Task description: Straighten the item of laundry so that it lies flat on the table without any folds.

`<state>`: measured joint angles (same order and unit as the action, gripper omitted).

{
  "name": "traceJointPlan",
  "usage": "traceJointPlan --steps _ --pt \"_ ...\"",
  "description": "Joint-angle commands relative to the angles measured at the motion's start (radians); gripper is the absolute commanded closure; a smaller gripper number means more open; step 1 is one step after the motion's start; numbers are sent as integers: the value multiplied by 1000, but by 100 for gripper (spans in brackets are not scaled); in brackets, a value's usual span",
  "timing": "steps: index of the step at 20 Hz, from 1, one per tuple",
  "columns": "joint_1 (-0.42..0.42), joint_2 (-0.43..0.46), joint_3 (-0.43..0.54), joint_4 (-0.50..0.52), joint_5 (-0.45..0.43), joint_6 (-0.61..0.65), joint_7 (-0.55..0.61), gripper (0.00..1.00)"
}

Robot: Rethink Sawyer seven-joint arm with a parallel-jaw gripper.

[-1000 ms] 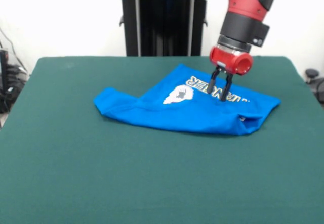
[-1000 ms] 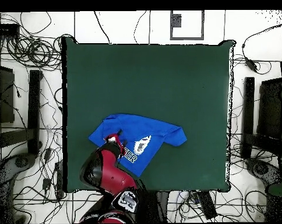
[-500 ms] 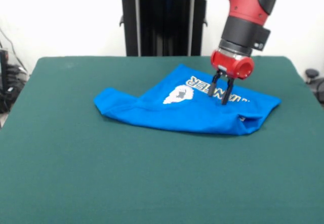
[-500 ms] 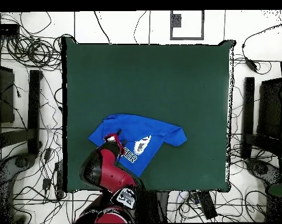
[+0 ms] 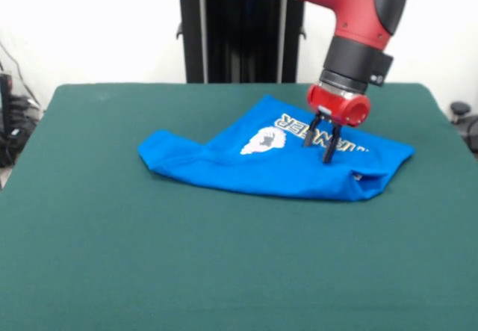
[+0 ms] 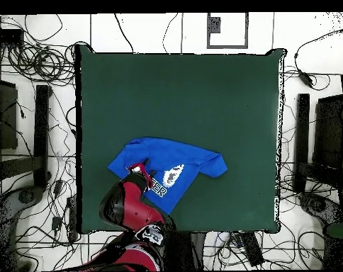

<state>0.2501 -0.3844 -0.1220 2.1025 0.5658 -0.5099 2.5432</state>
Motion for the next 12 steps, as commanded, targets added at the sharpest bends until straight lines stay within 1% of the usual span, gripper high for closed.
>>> traceJointPlan --steps 1,4,7,10,11,12 --pt "5 75 86 -92 3 -54 202 0" --pt "7 71 82 -90 11 -45 195 0" --pt "44 72 53 -93 66 -31 162 0" --pt "42 74 52 -92 56 -43 173 0" --pt "41 74 52 -91 50 -47 178 100" --pt "37 74 53 -92 45 -47 179 100"
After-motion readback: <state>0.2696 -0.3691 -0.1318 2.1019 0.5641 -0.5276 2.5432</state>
